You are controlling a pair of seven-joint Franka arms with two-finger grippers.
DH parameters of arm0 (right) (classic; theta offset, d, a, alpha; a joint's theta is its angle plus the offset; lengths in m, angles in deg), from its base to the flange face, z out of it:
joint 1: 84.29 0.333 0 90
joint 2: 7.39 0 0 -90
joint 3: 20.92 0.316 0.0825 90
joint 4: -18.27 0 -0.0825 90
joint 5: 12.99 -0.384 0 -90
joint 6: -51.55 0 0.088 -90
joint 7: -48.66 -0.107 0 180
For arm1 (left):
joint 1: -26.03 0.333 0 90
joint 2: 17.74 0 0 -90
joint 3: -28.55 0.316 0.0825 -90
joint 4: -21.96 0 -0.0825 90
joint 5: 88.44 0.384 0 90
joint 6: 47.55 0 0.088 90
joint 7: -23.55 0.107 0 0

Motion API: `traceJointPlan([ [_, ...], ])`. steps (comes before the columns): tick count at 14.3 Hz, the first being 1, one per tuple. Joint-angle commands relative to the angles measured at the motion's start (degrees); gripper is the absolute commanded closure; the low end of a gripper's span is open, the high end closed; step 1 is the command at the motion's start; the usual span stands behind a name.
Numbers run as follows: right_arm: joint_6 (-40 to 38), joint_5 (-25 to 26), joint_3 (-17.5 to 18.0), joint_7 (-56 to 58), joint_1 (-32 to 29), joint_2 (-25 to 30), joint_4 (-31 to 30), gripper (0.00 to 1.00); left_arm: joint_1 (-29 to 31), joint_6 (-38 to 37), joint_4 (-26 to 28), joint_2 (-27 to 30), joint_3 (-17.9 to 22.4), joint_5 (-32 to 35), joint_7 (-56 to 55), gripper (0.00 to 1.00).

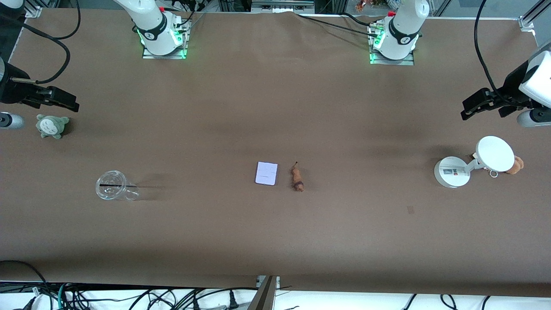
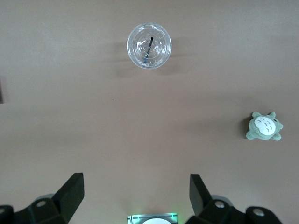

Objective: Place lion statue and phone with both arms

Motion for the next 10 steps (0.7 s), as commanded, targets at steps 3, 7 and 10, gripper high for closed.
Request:
traceJointPlan([
  [3, 0.26, -1.33, 0.26, 0.44, -0.73, 0.18, -0.12, 0.0, -0.8, -0.34, -3.39, -0.97, -0.06, 1.82, 1.53, 0.0],
  [7, 0.26, -1.25, 0.35, 0.35, -0.73, 0.18, -0.12, 0.0, -1.06, 2.02, -3.3, -1.75, 0.12, 1.12, 1.62, 0.0],
  [10, 0.26, -1.25, 0.35, 0.26, -0.64, 0.18, -0.12, 0.0, -2.56, 1.68, -2.69, -3.08, 0.03, 1.2, 0.92, 0.0],
])
